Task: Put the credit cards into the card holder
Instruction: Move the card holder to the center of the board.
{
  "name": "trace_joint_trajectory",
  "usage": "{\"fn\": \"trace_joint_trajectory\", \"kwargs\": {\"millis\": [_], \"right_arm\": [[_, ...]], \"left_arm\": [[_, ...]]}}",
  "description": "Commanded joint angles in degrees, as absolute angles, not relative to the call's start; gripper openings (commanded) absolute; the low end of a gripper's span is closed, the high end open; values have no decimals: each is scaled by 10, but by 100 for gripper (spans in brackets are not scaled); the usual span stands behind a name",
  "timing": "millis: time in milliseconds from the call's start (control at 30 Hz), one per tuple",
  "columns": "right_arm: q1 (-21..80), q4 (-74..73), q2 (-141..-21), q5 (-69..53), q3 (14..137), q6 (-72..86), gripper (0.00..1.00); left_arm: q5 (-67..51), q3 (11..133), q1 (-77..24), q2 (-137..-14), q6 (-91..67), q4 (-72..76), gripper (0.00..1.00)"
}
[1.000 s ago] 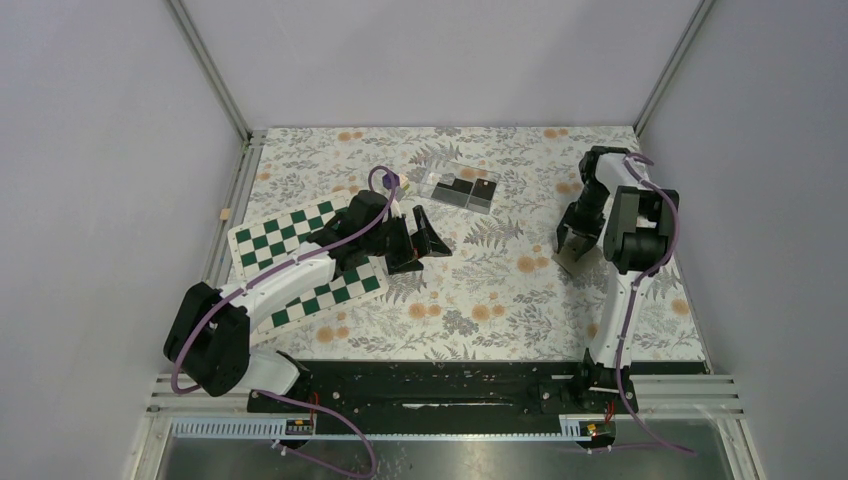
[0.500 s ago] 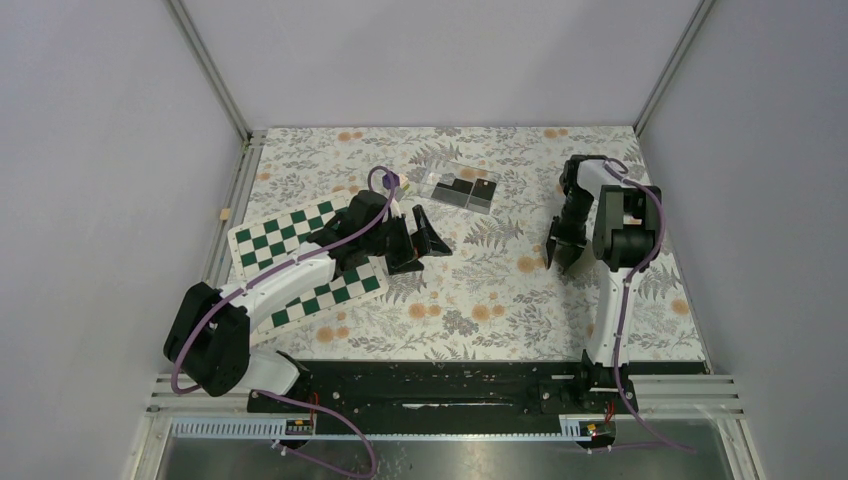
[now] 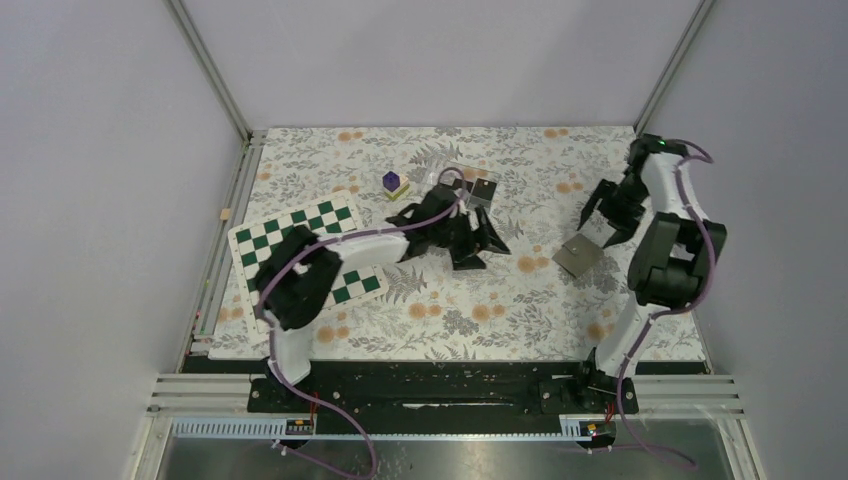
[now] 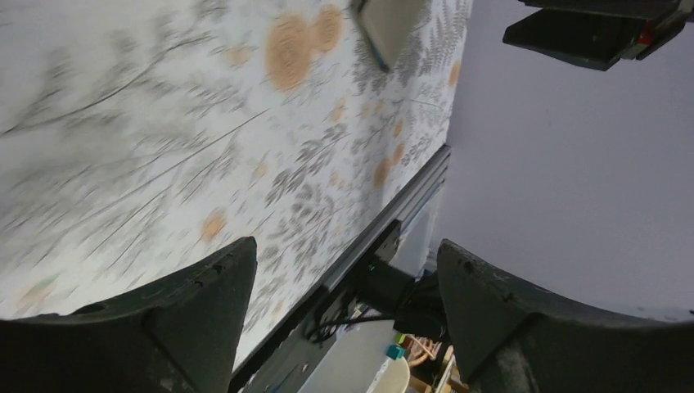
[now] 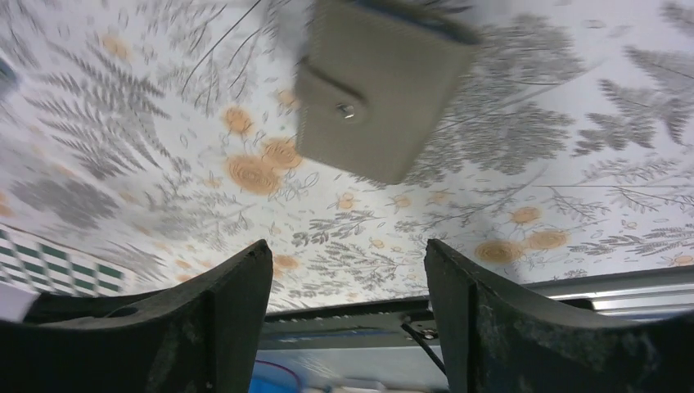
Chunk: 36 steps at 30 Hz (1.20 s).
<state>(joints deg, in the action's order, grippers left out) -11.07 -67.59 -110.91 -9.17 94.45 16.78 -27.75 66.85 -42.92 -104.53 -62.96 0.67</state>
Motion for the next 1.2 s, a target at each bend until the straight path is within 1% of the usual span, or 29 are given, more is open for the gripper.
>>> {"fn": "trace_joint_trajectory", "kwargs": {"millis": [0, 100, 167, 233, 300, 367, 433, 500, 600, 700, 800, 867, 933, 967, 1067, 1133, 1167], "right_arm": [[-190, -638, -1089, -124, 902, 195, 75], [-209, -626, -1113, -135, 889, 202, 75], [-214, -616, -1130, -134, 880, 205, 74], [-217, -612, -1148, -136, 875, 205, 73], [-217, -612, -1162, -142, 874, 204, 71], [-218, -613, -1169, -135, 877, 202, 70], [-218, -617, -1177, -134, 882, 202, 64], [-218, -615, -1182, -144, 880, 203, 62], [-218, -617, -1187, -143, 879, 201, 53], [-218, -613, -1189, -145, 869, 202, 47], [-218, -612, -1189, -143, 866, 203, 45], [-218, -614, -1189, -146, 865, 203, 44], [-217, -614, -1190, -150, 863, 202, 44], [-217, -614, -1191, -150, 862, 202, 44], [-215, -613, -1189, -152, 858, 199, 45], [-214, -613, -1189, -156, 859, 195, 45], [-214, -612, -1190, -159, 858, 195, 45]], "left_arm": [[-310, 792, -481, -1165, -710, 114, 76], [-315, 887, -509, -1260, -749, 135, 72], [-318, 955, -518, -1322, -785, 158, 63], [-325, 996, -522, -1377, -829, 191, 55], [-319, 1023, -524, -1414, -854, 201, 50], [-307, 1040, -524, -1432, -853, 175, 50], [-297, 1055, -523, -1445, -842, 147, 50], [-281, 1065, -523, -1453, -834, 122, 52], [-267, 1065, -523, -1467, -859, 139, 53], [-261, 1082, -522, -1493, -894, 170, 54], [-255, 1132, -523, -1519, -894, 133, 53], [-252, 1164, -522, -1534, -898, 126, 51], [-256, 1189, -522, -1551, -910, 130, 44], [-260, 1196, -521, -1557, -912, 134, 38], [-259, 1197, -523, -1558, -911, 148, 15], [-263, 1186, -521, -1554, -911, 170, 2], [-265, 1181, -521, -1550, -908, 174, 0]]}}
